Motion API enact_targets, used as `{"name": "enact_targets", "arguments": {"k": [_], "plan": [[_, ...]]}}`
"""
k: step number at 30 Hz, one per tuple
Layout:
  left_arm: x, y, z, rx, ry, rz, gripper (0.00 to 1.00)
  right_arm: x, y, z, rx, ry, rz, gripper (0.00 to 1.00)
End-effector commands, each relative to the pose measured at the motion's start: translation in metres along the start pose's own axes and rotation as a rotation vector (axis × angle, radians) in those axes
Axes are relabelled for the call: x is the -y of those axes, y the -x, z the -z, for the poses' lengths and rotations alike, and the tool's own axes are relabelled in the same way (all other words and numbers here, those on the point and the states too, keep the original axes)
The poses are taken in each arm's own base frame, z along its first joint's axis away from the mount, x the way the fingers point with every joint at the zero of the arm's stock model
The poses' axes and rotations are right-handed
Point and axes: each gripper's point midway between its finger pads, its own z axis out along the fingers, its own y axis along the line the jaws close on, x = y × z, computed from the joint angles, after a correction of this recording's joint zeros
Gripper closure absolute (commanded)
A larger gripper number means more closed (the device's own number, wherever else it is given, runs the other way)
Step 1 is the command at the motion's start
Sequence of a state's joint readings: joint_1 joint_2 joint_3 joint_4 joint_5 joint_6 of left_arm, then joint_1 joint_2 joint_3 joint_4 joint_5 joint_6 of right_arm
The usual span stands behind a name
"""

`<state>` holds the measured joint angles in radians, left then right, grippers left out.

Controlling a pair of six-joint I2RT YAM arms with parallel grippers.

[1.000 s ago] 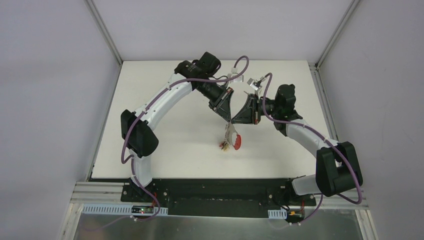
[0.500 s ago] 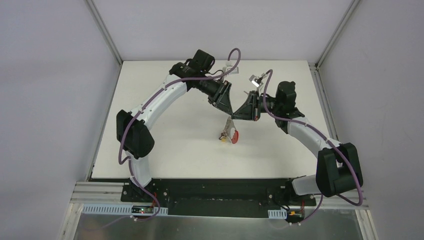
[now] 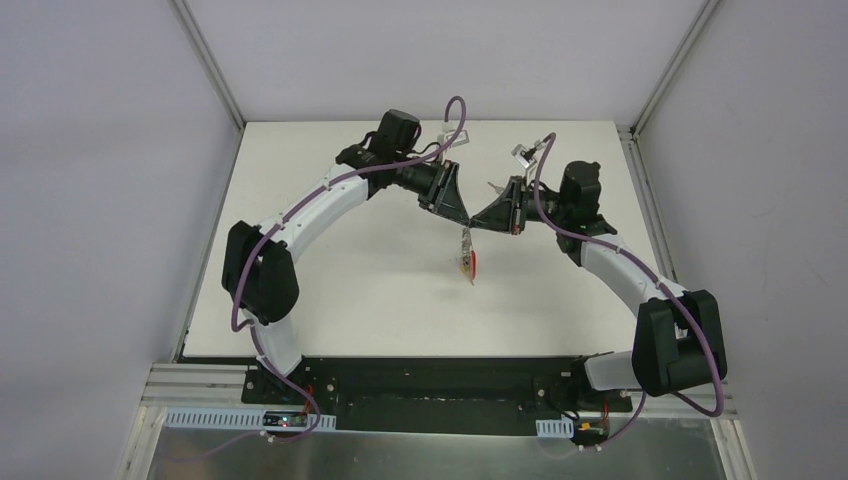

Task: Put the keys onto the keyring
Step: Adjust the keyring at the center of the board.

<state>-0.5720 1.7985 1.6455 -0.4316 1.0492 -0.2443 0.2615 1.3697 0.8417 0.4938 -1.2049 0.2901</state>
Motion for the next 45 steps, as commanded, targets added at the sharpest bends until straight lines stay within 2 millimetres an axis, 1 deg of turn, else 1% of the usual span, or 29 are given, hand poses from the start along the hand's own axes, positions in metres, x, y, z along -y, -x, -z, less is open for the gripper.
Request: {"name": "enact_targets", "arguments": {"k": [1, 5, 7, 10, 19, 23, 27, 30, 32, 37, 40, 45], "plan": [[0.028, 0.016, 0.010, 0.068, -0.070, -0.051, 0.70, -0.015, 0.023, 0.004, 0.057, 0.007, 0.089, 1.00], [0.027, 0.018, 0.008, 0.075, -0.080, -0.037, 0.72, -0.014, 0.023, 0.004, 0.061, 0.003, 0.082, 1.00], [0.028, 0.019, 0.007, 0.077, -0.092, -0.027, 0.76, -0.013, 0.023, 0.004, 0.062, 0.001, 0.079, 1.00], [0.029, 0.020, 0.006, 0.079, -0.106, -0.020, 0.85, -0.011, 0.024, 0.005, 0.067, -0.006, 0.077, 1.00], [0.027, 0.019, 0.003, 0.078, -0.123, -0.004, 0.93, -0.006, 0.025, 0.004, 0.078, -0.017, 0.055, 1.00], [0.026, 0.019, 0.002, 0.072, -0.130, -0.002, 1.00, -0.006, 0.025, 0.004, 0.079, -0.008, 0.047, 1.00], [0.024, 0.018, 0.002, 0.068, -0.126, -0.017, 1.00, -0.007, 0.025, 0.006, 0.074, 0.004, 0.051, 1.00], [0.019, 0.013, 0.004, 0.049, -0.087, -0.047, 1.00, -0.010, 0.026, 0.008, 0.073, 0.020, 0.060, 1.00], [0.016, 0.009, 0.006, 0.031, -0.053, -0.064, 1.00, -0.015, 0.027, 0.010, 0.070, 0.035, 0.073, 0.98], [0.010, 0.007, 0.012, 0.012, 0.016, -0.129, 1.00, -0.027, 0.025, 0.013, 0.058, 0.085, 0.098, 0.96], [0.010, 0.008, 0.013, 0.012, 0.026, -0.145, 1.00, -0.028, 0.025, 0.013, 0.053, 0.092, 0.102, 0.95], [0.009, 0.005, 0.014, 0.003, 0.029, -0.170, 1.00, -0.030, 0.023, 0.013, 0.048, 0.099, 0.106, 0.89]]}}
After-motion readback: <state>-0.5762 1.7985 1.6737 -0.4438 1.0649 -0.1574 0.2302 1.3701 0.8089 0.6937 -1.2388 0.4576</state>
